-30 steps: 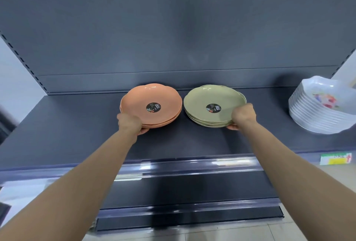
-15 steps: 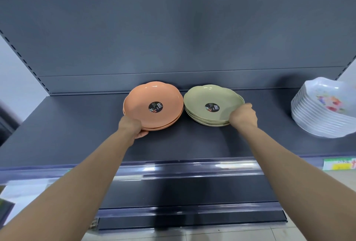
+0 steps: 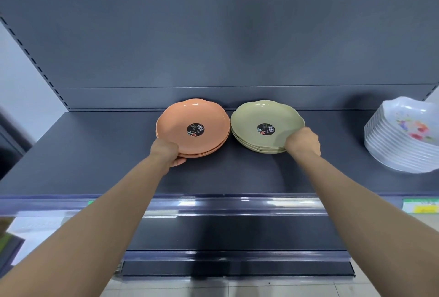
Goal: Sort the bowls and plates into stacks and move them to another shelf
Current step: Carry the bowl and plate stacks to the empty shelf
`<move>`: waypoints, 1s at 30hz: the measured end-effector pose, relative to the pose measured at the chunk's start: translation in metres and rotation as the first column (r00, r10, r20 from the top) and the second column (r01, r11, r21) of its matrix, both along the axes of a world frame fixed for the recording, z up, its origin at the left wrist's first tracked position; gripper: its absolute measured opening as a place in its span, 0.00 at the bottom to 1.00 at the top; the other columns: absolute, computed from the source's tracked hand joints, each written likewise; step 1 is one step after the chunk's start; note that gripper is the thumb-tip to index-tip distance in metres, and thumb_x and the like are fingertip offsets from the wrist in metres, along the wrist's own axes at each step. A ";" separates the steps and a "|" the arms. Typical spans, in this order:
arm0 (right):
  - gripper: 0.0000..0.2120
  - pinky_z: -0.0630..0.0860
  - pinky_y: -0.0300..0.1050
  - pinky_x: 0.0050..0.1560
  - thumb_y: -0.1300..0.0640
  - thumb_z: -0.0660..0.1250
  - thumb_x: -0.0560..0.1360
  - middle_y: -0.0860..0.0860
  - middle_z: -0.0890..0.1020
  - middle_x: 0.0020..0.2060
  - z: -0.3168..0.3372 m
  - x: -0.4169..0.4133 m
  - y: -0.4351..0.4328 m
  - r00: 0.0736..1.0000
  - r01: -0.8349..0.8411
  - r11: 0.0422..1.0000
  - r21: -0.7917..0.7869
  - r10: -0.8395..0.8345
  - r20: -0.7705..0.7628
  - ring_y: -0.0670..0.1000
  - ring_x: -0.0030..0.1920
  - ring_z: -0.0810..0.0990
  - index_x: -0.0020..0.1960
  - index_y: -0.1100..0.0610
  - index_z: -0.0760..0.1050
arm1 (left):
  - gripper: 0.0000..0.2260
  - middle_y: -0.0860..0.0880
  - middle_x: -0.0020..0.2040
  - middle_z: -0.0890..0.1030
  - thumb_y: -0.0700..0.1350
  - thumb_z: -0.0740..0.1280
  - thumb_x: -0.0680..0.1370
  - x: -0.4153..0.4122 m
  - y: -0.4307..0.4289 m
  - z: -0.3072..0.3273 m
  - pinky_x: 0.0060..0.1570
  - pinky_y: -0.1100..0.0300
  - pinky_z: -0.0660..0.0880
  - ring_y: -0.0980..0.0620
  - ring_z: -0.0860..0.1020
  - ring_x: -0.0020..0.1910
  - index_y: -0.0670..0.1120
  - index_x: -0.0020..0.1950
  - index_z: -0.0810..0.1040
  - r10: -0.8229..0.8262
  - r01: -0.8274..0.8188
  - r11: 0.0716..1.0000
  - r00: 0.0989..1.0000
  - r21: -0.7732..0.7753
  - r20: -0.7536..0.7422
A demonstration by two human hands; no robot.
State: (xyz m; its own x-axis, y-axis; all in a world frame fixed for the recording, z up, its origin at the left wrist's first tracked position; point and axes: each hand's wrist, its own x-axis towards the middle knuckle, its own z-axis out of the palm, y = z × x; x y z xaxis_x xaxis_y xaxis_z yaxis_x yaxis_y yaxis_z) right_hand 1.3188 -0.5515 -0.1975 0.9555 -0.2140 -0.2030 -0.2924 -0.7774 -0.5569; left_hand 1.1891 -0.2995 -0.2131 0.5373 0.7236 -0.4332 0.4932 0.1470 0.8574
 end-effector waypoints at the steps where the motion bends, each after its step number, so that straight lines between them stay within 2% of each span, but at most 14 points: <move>1: 0.19 0.73 0.52 0.59 0.63 0.59 0.76 0.61 0.76 0.63 0.001 -0.001 -0.001 1.000 -0.003 1.000 -0.009 0.003 -0.003 0.63 0.62 0.76 0.66 0.65 0.69 | 0.19 0.40 0.63 0.75 0.30 0.53 0.77 -0.001 -0.001 0.001 0.21 0.60 0.77 0.44 0.76 0.51 0.41 0.66 0.70 -0.007 0.007 1.000 1.000 0.005 -0.010; 4: 0.18 0.72 0.52 0.58 0.61 0.57 0.77 0.61 0.76 0.62 0.008 -0.006 -0.004 0.998 0.000 0.998 -0.057 0.004 0.062 0.63 0.62 0.75 0.66 0.65 0.67 | 0.17 0.42 0.58 0.73 0.33 0.56 0.77 -0.005 -0.001 0.004 0.26 0.57 0.78 0.43 0.74 0.52 0.41 0.65 0.70 -0.020 0.021 0.999 0.999 0.036 -0.049; 6: 0.16 0.72 0.52 0.54 0.60 0.55 0.79 0.62 0.76 0.60 0.018 -0.011 -0.001 0.984 -0.038 0.993 -0.114 0.057 0.169 0.65 0.60 0.75 0.64 0.65 0.66 | 0.17 0.40 0.58 0.74 0.35 0.59 0.76 -0.010 0.002 0.012 0.37 0.51 0.80 0.39 0.77 0.52 0.37 0.65 0.69 0.008 0.006 0.993 0.993 0.120 -0.117; 8: 0.14 0.70 0.51 0.48 0.60 0.55 0.79 0.64 0.77 0.58 0.034 -0.016 0.006 0.949 -0.126 0.979 -0.158 0.165 0.270 0.66 0.58 0.76 0.62 0.65 0.67 | 0.19 0.35 0.63 0.73 0.37 0.60 0.75 -0.013 0.005 0.023 0.49 0.47 0.78 0.35 0.77 0.56 0.34 0.66 0.67 0.038 0.016 0.962 0.981 0.272 -0.193; 9: 0.14 0.70 0.50 0.46 0.59 0.55 0.79 0.64 0.77 0.57 0.043 -0.018 0.013 0.922 -0.186 0.967 -0.173 0.232 0.310 0.66 0.57 0.76 0.61 0.64 0.68 | 0.19 0.34 0.65 0.72 0.38 0.60 0.76 -0.015 0.005 0.029 0.51 0.48 0.76 0.35 0.76 0.58 0.34 0.66 0.66 0.032 0.045 0.935 0.977 0.350 -0.210; 11: 0.14 0.71 0.50 0.47 0.58 0.56 0.79 0.63 0.79 0.55 0.062 -0.023 0.030 0.844 -0.343 0.915 -0.212 0.399 0.359 0.65 0.55 0.77 0.60 0.63 0.71 | 0.18 0.37 0.66 0.71 0.40 0.59 0.78 -0.017 0.003 0.045 0.48 0.53 0.70 0.38 0.74 0.60 0.35 0.66 0.66 -0.018 0.109 0.876 0.981 0.469 -0.195; 15: 0.13 0.73 0.50 0.53 0.56 0.59 0.78 0.60 0.81 0.53 0.102 -0.045 0.075 0.617 -0.609 0.742 -0.280 0.665 0.420 0.62 0.55 0.77 0.57 0.63 0.76 | 0.19 0.41 0.63 0.75 0.41 0.61 0.77 -0.039 0.002 0.084 0.46 0.61 0.67 0.44 0.74 0.55 0.39 0.68 0.70 -0.135 0.177 0.741 0.984 0.648 -0.115; 17: 0.13 0.75 0.51 0.54 0.56 0.60 0.78 0.60 0.81 0.53 0.119 -0.061 0.098 0.524 -0.675 0.672 -0.303 0.726 0.445 0.62 0.55 0.77 0.57 0.62 0.76 | 0.18 0.41 0.61 0.76 0.40 0.60 0.77 -0.058 0.004 0.103 0.48 0.59 0.70 0.44 0.75 0.54 0.40 0.67 0.71 -0.139 0.171 0.656 0.985 0.735 -0.105; 20: 0.14 0.74 0.52 0.54 0.55 0.60 0.79 0.59 0.78 0.54 0.140 -0.092 0.133 0.349 -0.740 0.539 -0.404 0.820 0.454 0.62 0.56 0.75 0.58 0.63 0.75 | 0.17 0.41 0.61 0.75 0.41 0.59 0.78 -0.098 0.014 0.130 0.55 0.53 0.72 0.41 0.76 0.56 0.41 0.67 0.71 -0.093 0.153 0.480 0.988 0.864 -0.123; 24: 0.15 0.69 0.52 0.56 0.53 0.59 0.80 0.58 0.76 0.57 0.166 -0.157 0.189 0.087 -0.766 0.339 -0.546 0.896 0.435 0.60 0.59 0.72 0.61 0.61 0.73 | 0.16 0.41 0.60 0.75 0.44 0.60 0.79 -0.180 0.046 0.159 0.56 0.49 0.73 0.40 0.75 0.57 0.42 0.67 0.71 0.084 0.150 0.262 0.981 0.953 -0.177; 27: 0.15 0.69 0.50 0.56 0.53 0.59 0.80 0.57 0.76 0.58 0.185 -0.217 0.233 -0.108 -0.754 0.220 -0.618 0.888 0.448 0.59 0.60 0.72 0.62 0.60 0.73 | 0.16 0.39 0.58 0.75 0.43 0.61 0.78 -0.252 0.070 0.177 0.54 0.44 0.73 0.37 0.73 0.56 0.39 0.64 0.73 0.230 0.167 0.143 0.953 0.976 -0.196; 30: 0.16 0.68 0.50 0.57 0.53 0.59 0.80 0.57 0.75 0.59 0.202 -0.290 0.276 -0.281 -0.739 0.121 -0.662 0.839 0.466 0.59 0.60 0.71 0.64 0.60 0.72 | 0.15 0.38 0.56 0.76 0.43 0.63 0.77 -0.332 0.087 0.193 0.52 0.44 0.71 0.36 0.73 0.55 0.38 0.62 0.74 0.396 0.183 0.056 0.899 0.982 -0.190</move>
State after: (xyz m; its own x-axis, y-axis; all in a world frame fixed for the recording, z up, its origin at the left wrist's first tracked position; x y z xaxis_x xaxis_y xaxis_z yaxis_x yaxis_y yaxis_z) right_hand 1.0288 -0.2756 0.0047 0.0143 0.8835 0.4683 0.9977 -0.0438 0.0521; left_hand 0.8574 -0.2123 -0.0202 0.4421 0.6501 0.6180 0.8122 -0.5826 0.0318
